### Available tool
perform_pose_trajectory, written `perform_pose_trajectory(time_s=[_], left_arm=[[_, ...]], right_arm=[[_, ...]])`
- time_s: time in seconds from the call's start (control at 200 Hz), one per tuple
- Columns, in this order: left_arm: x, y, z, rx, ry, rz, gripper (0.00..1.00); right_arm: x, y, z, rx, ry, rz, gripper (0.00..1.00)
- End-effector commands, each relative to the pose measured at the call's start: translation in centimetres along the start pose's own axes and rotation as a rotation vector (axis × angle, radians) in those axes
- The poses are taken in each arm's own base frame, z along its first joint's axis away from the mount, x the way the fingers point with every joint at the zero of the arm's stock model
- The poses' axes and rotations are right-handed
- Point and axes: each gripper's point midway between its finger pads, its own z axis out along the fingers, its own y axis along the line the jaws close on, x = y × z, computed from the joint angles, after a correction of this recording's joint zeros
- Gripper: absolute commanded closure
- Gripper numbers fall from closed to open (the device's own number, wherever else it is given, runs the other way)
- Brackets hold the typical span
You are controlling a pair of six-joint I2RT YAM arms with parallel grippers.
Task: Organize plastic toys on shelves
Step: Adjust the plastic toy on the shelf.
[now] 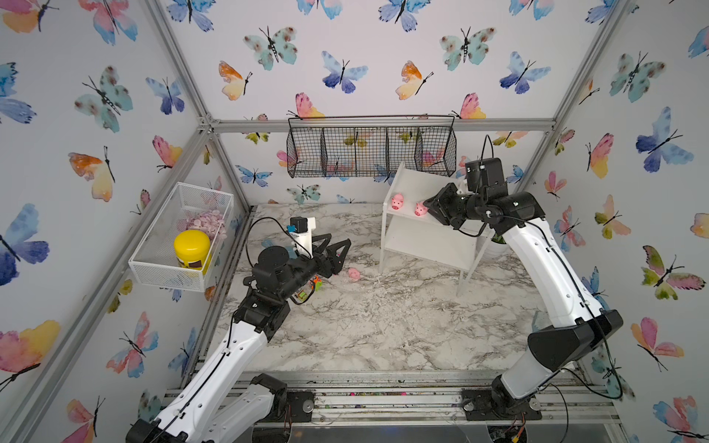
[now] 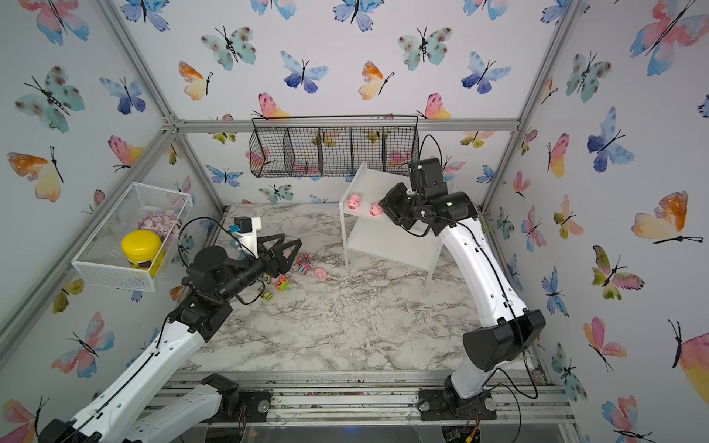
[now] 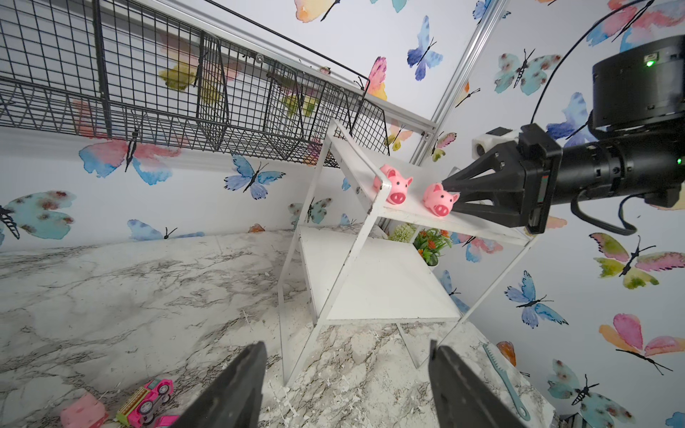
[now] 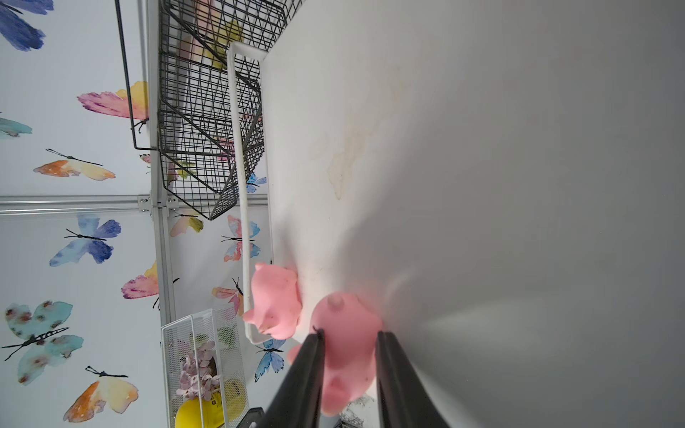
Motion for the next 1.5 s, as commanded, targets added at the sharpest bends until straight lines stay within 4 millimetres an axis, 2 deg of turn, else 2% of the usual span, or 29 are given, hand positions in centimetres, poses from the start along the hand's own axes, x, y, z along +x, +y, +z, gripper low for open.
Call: perform_pose_trajectory(time_s=[0.0,0.115,0.16,0.385,0.716,1.076,1.231,1.497], left_arm=[[-1.4,-0.7,-0.6,0.013,-0.031,0.024,0.26],[-1.3,-0.7,-0.6,0.012,-0.029,0.024,0.26],[-1.4,-0.7,-0.6,0.013,-0.031,0.024,0.26],[-1.4,-0.7,-0.7,0.009,-0.030,0.031,0.26],[-1.6,-0.7,-0.7,0.006,-0.033,0.040,0.26],[-1.8,-0.8,-0.6,0.007,-0.031,0.048,0.26],[-1.9,-0.8,-0.7,0.009,-0.032,0.050,0.26],[-1.9,-0.8,-0.7,0.009,-0.031,0.054,0.26]], right_arm=[[0.5,-0.7,1.2,0.020,0.025,0.005,0.74],[0.5,-0.5,1.2,0.012,0.024,0.001,0.79],[0.5,-0.5,1.4,0.009,0.029,-0.004,0.85],[0.6,0.0,1.9,-0.015,0.039,-0.016,0.91],[0.7,1.9,2.0,-0.057,0.078,-0.132,0.89],[1.2,2.9,1.3,-0.085,0.120,-0.226,0.85],[0.6,2.4,1.0,-0.096,0.135,-0.228,0.83],[0.0,1.6,1.6,-0.084,0.157,-0.255,0.80]])
